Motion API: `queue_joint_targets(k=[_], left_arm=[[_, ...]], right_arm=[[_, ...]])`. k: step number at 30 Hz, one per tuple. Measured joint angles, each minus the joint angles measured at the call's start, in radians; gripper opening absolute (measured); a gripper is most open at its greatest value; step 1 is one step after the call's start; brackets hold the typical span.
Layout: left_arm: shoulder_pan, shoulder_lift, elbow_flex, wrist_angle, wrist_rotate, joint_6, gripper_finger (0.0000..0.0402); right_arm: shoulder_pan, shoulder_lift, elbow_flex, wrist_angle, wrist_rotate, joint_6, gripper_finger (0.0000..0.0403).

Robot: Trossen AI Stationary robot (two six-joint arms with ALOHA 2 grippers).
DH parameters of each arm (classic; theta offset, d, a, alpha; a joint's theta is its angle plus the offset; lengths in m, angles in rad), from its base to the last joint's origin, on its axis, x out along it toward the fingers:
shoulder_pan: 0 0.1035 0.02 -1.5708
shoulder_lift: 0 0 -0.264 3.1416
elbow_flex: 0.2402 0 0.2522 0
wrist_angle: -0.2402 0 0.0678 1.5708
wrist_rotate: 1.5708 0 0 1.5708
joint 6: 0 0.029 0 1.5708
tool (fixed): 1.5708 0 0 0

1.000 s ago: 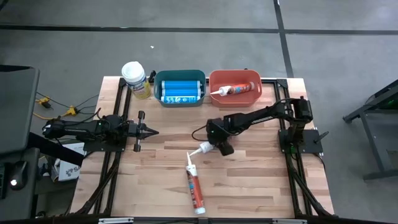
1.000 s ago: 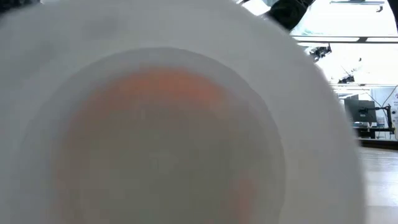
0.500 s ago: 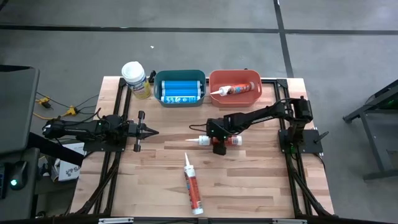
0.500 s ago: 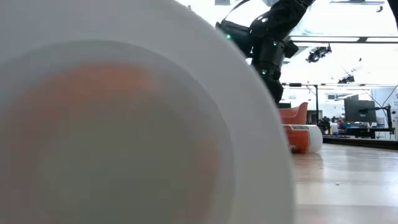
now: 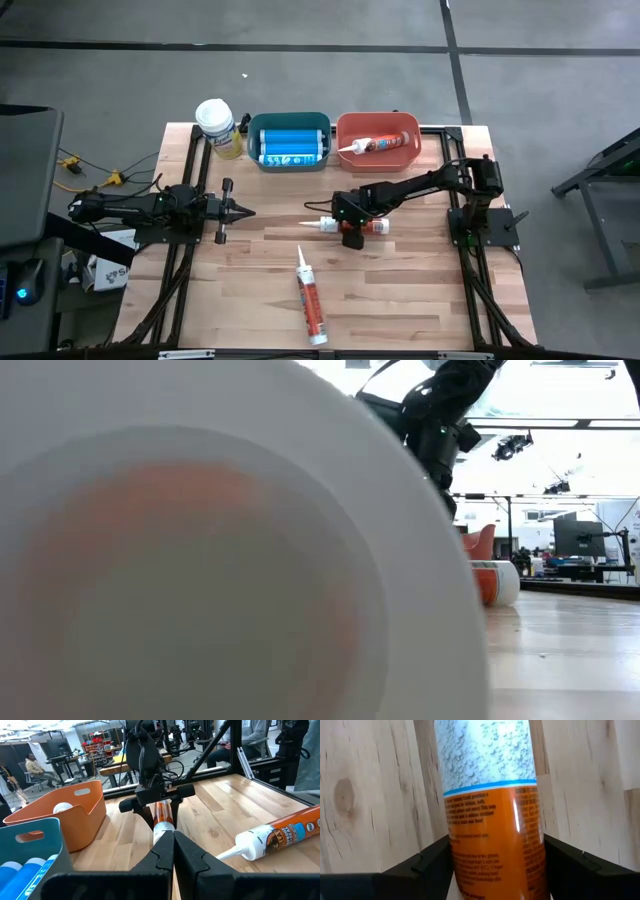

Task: Pick & place silicon tubes, Sealant and Lysol wipes
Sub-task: Put the top orange sealant into the orange bin

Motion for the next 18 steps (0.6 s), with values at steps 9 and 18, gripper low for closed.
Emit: queue_joint_targets(k=[9,18], left_arm=[[0.000,0.000,0.000,0.000,0.000,0.000,0.0000],[0.000,0.000,0.000,0.000,0.000,0.000,0.0000]], right_arm=[[0.002,-0.002,0.000,-0.008,0.026,-0.021,0.0216],[0.011,-0.009,0.000,-0.013,0.088,-0.048,0.0211]])
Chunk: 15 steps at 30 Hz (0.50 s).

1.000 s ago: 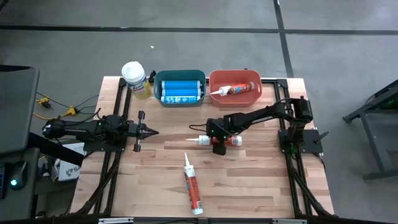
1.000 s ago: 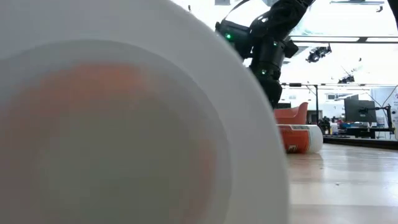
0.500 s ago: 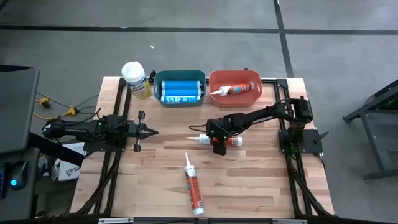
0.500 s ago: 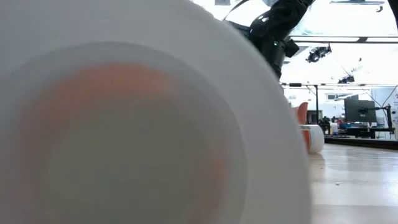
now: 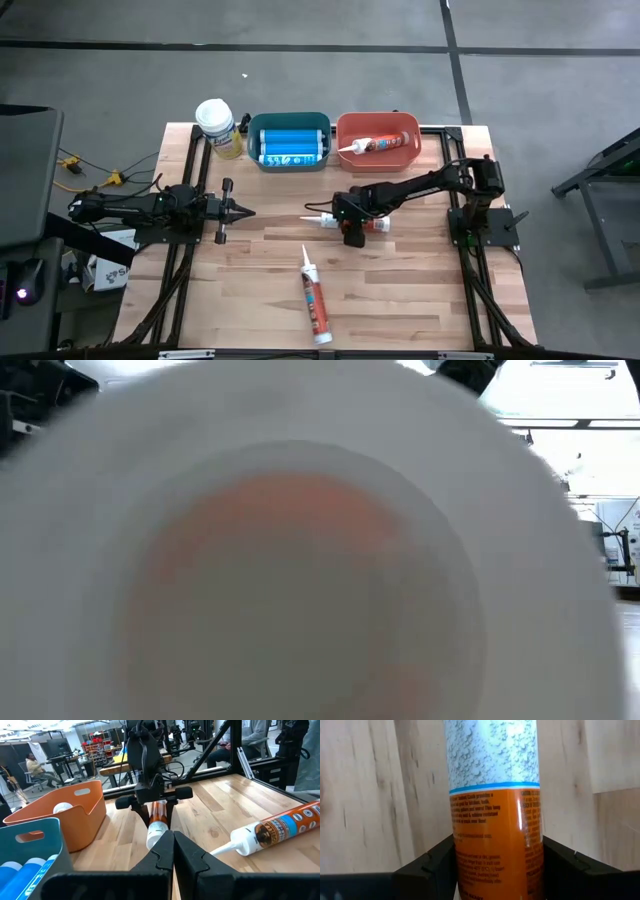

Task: Pick & place silicon tubes, Sealant and Lysol wipes
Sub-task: Put the top orange sealant into the orange bin

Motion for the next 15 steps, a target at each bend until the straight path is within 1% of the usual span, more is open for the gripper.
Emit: queue_joint_targets(k=[4,7,15], left_arm=[[0.000,0.000,0.000,0.000,0.000,0.000,0.0000],[0.000,0.000,0.000,0.000,0.000,0.000,0.0000],[0.000,0.000,0.000,0.000,0.000,0.000,0.0000]], right_arm=[[0.004,-0.027,-0.002,-0.006,0.011,0.000,0.0210],[0.013,-0.061,-0.002,-0.007,0.046,0.000,0.0209],[0.029,-0.148,-0.002,-0.049,0.099,0.014,0.0208]])
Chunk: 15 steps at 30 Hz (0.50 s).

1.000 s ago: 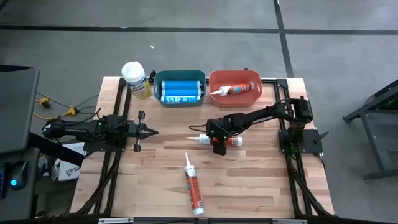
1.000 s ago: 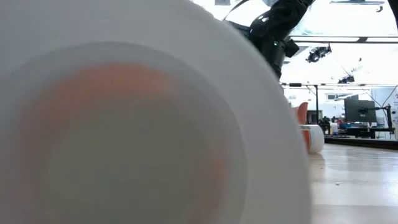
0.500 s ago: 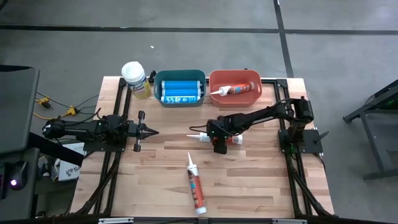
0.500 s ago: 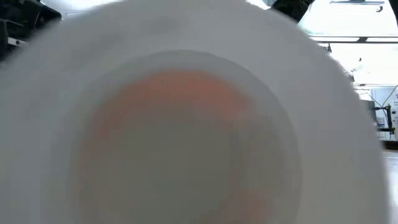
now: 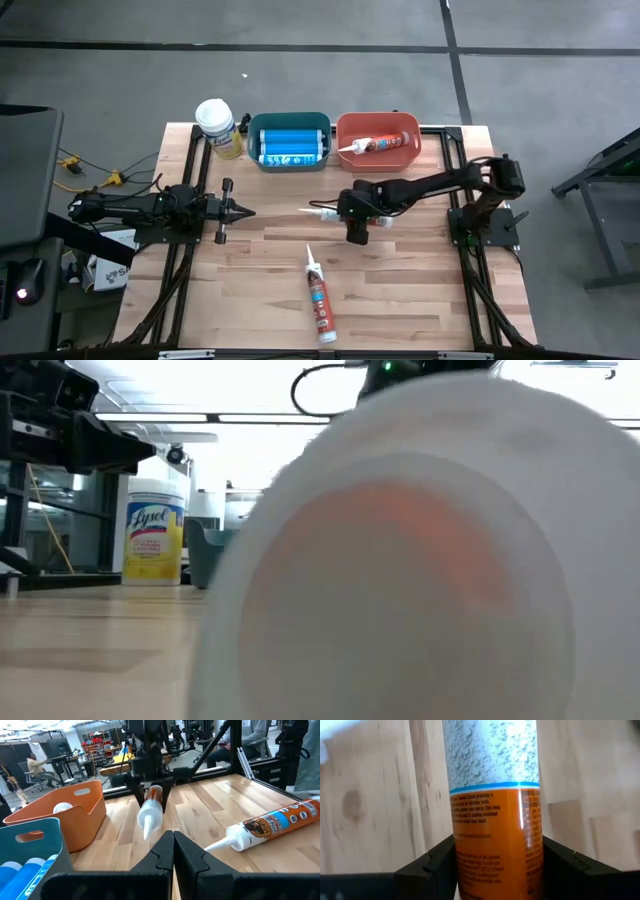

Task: Pick & place silicon tubes, Sealant and Lysol wipes
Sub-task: Put the top orange sealant into the orange bin

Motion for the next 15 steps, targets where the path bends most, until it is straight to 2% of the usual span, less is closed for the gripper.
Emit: queue_joint_targets(k=[15], left_arm=[[0.000,0.000,0.000,0.000,0.000,0.000,0.0000]], right_arm=[[-0.050,-0.219,0.001,-0.002,0.116,-0.100,0.0208]])
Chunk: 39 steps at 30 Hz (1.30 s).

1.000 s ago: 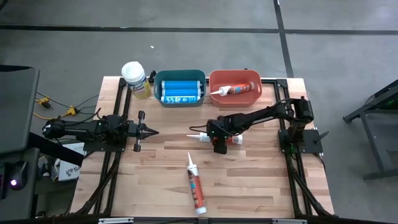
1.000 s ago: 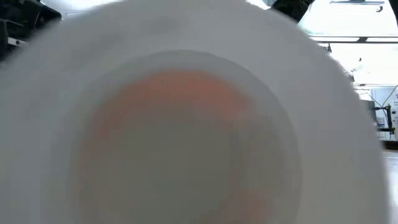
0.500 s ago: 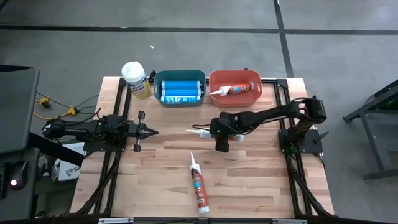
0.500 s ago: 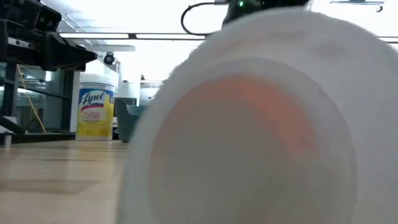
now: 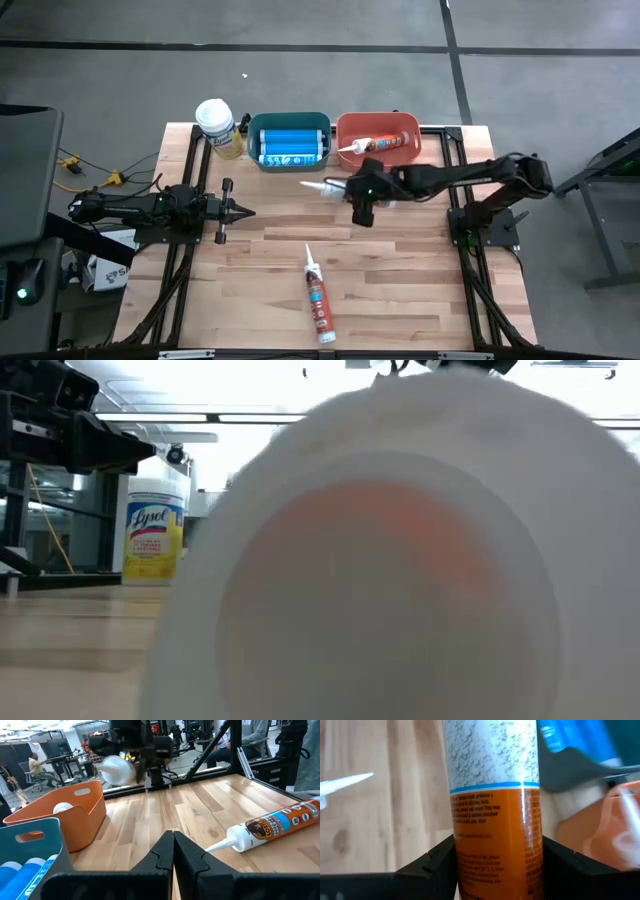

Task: Pick & place silicon tubes, Sealant and Lysol wipes
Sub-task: Put the top orange sealant into the orange bin

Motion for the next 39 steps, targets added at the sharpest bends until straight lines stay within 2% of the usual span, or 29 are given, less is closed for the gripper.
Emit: queue_joint_targets(k=[9,15,19,24,39], left_arm=[[0.000,0.000,0.000,0.000,0.000,0.000,0.0000],[0.000,0.000,0.000,0.000,0.000,0.000,0.0000],[0.000,0.000,0.000,0.000,0.000,0.000,0.0000],[0.000,0.000,0.000,0.000,0.000,0.000,0.0000],[0.000,0.000,0.000,0.000,0.000,0.000,0.0000]], right_arm=[[-0.076,-0.090,0.000,-0.007,-0.027,-0.117,0.0208],[-0.167,-0.134,0.002,-0.016,0.005,-0.236,0.0208],[-0.239,-0.129,0.002,-0.019,0.008,-0.373,0.0208],[-0.321,-0.123,0.002,-0.012,0.078,-0.542,0.0208],[-0.516,-0.021,0.001,0.086,0.109,-0.753,0.0208]])
